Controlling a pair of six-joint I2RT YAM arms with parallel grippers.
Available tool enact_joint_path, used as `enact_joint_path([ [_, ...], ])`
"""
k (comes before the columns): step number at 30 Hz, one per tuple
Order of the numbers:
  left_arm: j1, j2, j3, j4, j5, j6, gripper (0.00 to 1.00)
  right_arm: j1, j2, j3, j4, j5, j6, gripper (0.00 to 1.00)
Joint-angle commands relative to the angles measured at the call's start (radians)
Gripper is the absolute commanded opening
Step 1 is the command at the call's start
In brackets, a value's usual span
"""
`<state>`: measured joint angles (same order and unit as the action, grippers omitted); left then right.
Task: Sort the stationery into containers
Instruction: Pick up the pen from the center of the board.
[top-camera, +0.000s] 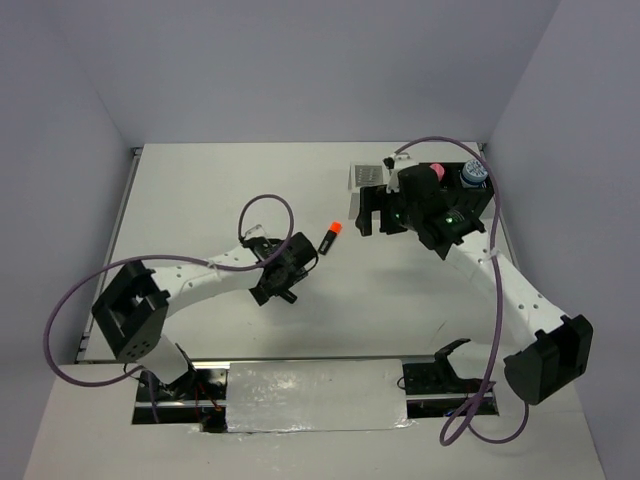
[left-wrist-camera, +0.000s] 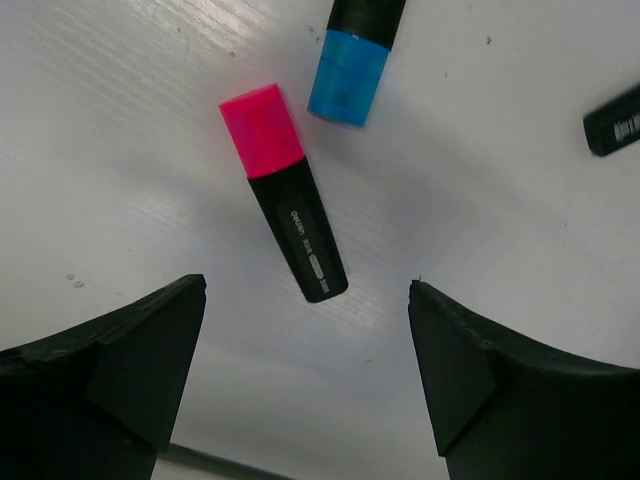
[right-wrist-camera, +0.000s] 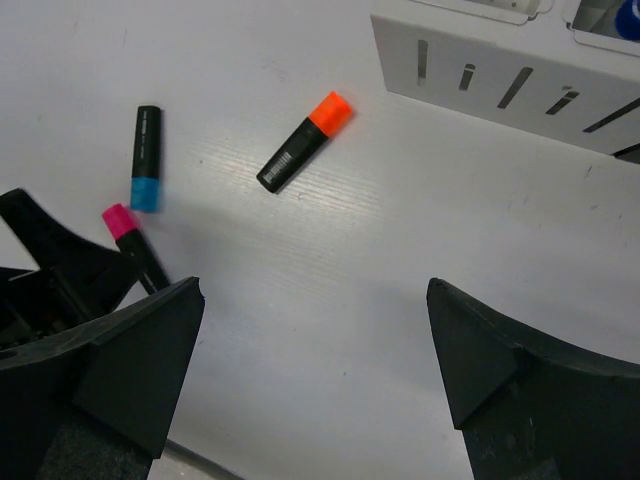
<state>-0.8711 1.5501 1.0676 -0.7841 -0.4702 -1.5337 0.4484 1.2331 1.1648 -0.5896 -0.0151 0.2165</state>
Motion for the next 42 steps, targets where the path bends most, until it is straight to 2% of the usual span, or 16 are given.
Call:
enact_joint_path([
  [1, 0.003, 0.066, 0.054, -0.018, -0.047, -0.124, 0.94, 0.015, -0.069, -0.022, 0.070, -0.019, 0.000, 1.00],
  [6, 0.004, 0.194, 0.084, -0.021, -0.035, -0.141, 0.88, 0.013, -0.112, -0.048, 0.076, -0.023, -0.011, 1.00],
  [12, 0.004, 0.255, 0.049, 0.009, -0.002, -0.144, 0.87, 0.013, -0.135, -0.051, 0.063, -0.013, -0.031, 1.00],
  [14, 0.006, 0.251, 0.028, 0.022, -0.001, -0.149, 0.81, 0.013, -0.144, -0.053, 0.062, -0.013, -0.032, 1.00],
  [17, 0.006, 0.199, -0.033, 0.042, -0.001, -0.152, 0.57, 0.013, -0.158, -0.053, 0.056, -0.019, -0.031, 1.00],
  [18, 0.004, 0.182, -0.081, 0.043, 0.005, -0.158, 0.39, 0.013, -0.162, -0.053, 0.057, -0.022, -0.031, 1.00],
  [19, 0.004, 0.164, -0.109, 0.064, 0.010, -0.160, 0.32, 0.013, -0.172, -0.056, 0.060, -0.025, -0.029, 1.00],
  [20, 0.004, 0.119, -0.173, 0.077, 0.018, -0.160, 0.18, 0.013, -0.173, -0.060, 0.063, -0.026, -0.026, 1.00],
  [22, 0.001, 0.064, -0.239, 0.106, 0.033, -0.157, 0.02, 0.015, -0.181, -0.068, 0.082, -0.055, -0.023, 1.00],
  [25, -0.051, -0.091, -0.351, 0.183, -0.007, -0.045, 0.00, 0.013, -0.187, -0.144, 0.178, -0.227, 0.021, 1.00],
  [27, -0.100, -0.226, -0.392, 0.227, -0.072, 0.022, 0.00, 0.016, -0.198, -0.209, 0.336, -0.346, 0.096, 1.00],
  [29, -0.167, -0.362, -0.426, 0.294, -0.178, 0.134, 0.00, 0.050, -0.210, -0.333, 0.545, -0.370, 0.239, 1.00],
  [32, -0.175, -0.514, -0.489, 0.438, -0.176, 0.378, 0.00, 0.140, -0.198, -0.444, 0.764, -0.324, 0.375, 1.00],
  [34, -0.178, -0.609, -0.537, 0.598, -0.139, 0.554, 0.00, 0.249, -0.158, -0.462, 0.829, -0.249, 0.427, 1.00],
  [38, -0.178, -0.726, -0.578, 0.750, -0.090, 0.716, 0.00, 0.378, -0.084, -0.433, 0.841, -0.065, 0.468, 1.00],
  [42, -0.178, -0.772, -0.580, 0.827, -0.027, 0.811, 0.00, 0.424, -0.015, -0.407, 0.878, -0.023, 0.478, 0.99],
])
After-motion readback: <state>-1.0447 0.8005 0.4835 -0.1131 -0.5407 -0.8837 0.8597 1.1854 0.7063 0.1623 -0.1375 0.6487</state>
